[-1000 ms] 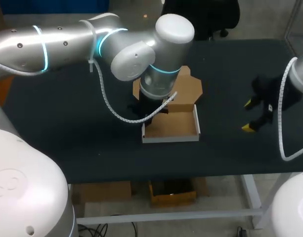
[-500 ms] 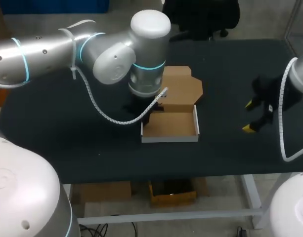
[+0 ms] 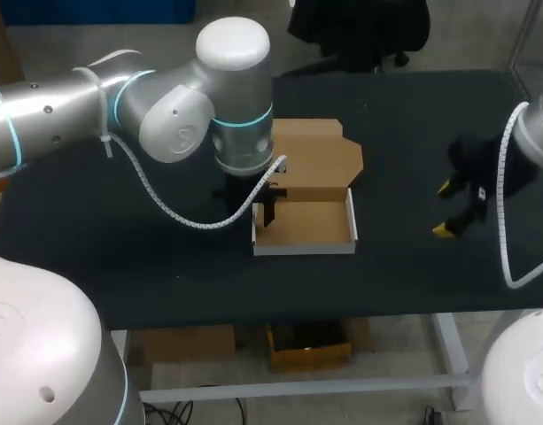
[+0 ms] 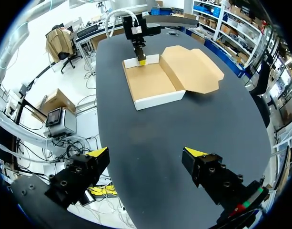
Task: Assemble the packaging by folding the flat box into shape, placing the metal phone stand inside, and closing the box properly
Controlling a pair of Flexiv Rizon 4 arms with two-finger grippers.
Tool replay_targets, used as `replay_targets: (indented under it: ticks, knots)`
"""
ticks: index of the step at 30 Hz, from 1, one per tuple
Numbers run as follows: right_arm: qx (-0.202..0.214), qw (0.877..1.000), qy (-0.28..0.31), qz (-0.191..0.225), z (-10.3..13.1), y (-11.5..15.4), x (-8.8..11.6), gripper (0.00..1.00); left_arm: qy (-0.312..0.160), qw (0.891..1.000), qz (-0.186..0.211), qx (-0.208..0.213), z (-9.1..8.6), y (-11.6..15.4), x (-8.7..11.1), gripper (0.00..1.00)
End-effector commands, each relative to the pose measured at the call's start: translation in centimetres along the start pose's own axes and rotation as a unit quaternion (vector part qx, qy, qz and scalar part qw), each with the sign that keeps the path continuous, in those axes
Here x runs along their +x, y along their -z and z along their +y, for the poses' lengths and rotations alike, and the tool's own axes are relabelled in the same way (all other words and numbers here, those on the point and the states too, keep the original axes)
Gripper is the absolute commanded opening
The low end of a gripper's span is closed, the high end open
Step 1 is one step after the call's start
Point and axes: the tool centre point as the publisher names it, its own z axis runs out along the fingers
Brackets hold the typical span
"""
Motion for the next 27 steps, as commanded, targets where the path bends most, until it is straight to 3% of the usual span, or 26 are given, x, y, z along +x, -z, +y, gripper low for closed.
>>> replay_targets:
  ticks: [1, 4, 5, 9, 16, 27]
  knots:
    - [0.000, 1.000, -0.001, 0.000, 0.1, 0.0, 0.0, 1.00, -0.007, 1.000, 0.025, 0.010, 0.5, 0.7, -0.7, 0.68]
    - [0.000, 1.000, -0.002, -0.001, 0.1, 0.0, 0.0, 1.00, -0.025, 0.999, 0.046, 0.017, 0.7, 1.4, -0.9, 0.77]
    - [-0.001, 1.000, -0.003, -0.002, 0.0, 0.0, 0.0, 1.00, -0.031, 0.998, 0.053, 0.021, 0.8, 1.7, -1.0, 0.85]
    - [-0.004, 1.000, -0.006, -0.002, -0.1, 0.1, -0.1, 1.00, -0.056, 0.995, 0.074, 0.035, 1.0, 2.8, -1.3, 1.00]
    - [-0.006, 1.000, -0.010, -0.002, -0.1, 0.1, -0.1, 1.00, -0.114, 0.984, 0.126, 0.054, 1.6, 5.0, -2.0, 1.00]
    - [-0.014, 1.000, -0.014, -0.002, -0.2, 0.2, -0.2, 1.00, -0.234, 0.948, 0.188, 0.103, 2.6, 9.2, -4.4, 1.00]
